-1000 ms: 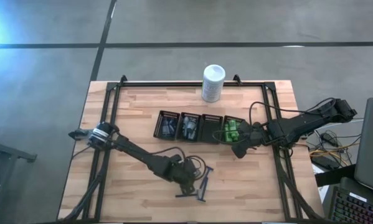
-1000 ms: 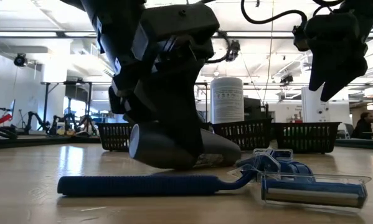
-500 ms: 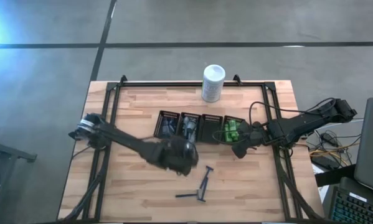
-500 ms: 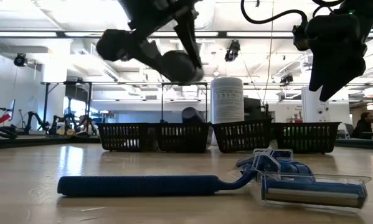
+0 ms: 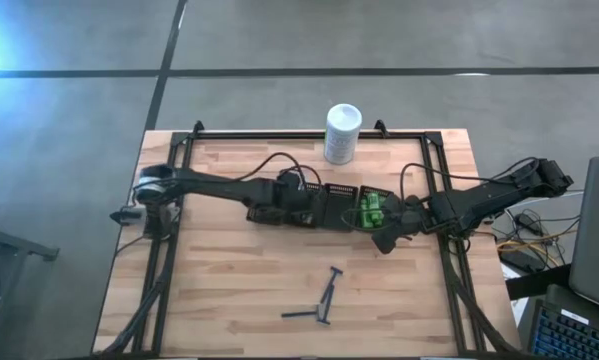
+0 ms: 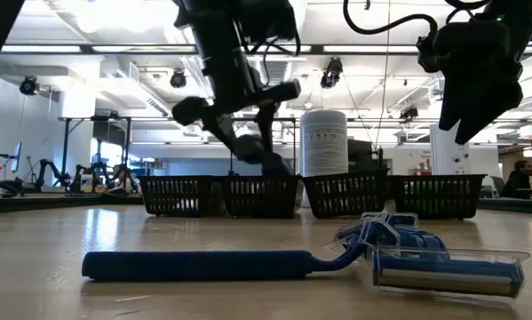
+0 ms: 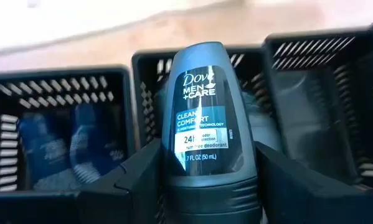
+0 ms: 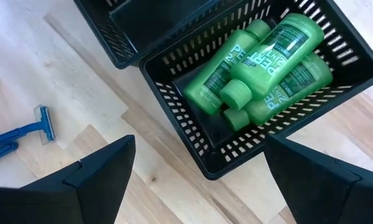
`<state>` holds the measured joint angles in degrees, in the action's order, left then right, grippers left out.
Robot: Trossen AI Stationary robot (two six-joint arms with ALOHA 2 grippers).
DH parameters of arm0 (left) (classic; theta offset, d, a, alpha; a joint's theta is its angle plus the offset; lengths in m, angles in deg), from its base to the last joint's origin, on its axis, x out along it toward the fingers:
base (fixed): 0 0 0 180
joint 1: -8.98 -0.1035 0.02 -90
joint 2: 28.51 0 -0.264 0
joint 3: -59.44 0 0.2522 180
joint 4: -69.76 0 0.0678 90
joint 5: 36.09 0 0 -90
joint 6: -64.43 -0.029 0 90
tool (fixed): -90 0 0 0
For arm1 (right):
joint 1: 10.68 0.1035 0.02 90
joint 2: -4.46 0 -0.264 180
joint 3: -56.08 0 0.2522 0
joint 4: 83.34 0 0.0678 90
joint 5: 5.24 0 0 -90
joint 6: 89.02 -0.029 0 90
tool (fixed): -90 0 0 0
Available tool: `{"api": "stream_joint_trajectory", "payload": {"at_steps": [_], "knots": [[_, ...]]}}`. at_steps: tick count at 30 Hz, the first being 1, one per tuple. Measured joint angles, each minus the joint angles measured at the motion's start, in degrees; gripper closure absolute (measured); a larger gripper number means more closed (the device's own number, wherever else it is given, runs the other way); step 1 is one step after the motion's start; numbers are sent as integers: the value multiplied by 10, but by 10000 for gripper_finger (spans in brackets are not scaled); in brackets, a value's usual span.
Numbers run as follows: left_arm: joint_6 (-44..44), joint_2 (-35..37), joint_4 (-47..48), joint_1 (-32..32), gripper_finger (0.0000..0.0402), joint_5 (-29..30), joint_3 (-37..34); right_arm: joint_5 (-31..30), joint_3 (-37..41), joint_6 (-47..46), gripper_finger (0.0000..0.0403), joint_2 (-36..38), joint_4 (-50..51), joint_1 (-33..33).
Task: Pick & Place Travel size toiletries
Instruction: Put the gray deodorant into the middle left black bin, then put the blue razor into the middle right black bin
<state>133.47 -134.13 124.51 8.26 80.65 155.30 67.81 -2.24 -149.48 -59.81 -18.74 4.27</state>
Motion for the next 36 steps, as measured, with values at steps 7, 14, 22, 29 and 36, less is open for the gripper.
{"api": "stream_joint_trajectory", "payload": {"at_steps": [7, 14, 22, 29, 36], "knots": [[-4, -4, -4, -3, 184, -15, -21, 2, 0, -21, 71, 0, 18, 1], [-15, -2, -47, -2, 173, -50, -54, 1, 0, -19, 65, 0, 18, 0], [-20, -1, -77, -2, 101, -43, -46, 1, 0, -15, 41, 0, 18, 0], [-56, 15, -76, 16, 107, -42, -25, 2, 0, -19, 39, 0, 18, 0], [-267, 17, -141, 75, 109, -135, -9, 3, 0, -17, 40, 0, 17, 0]]}}
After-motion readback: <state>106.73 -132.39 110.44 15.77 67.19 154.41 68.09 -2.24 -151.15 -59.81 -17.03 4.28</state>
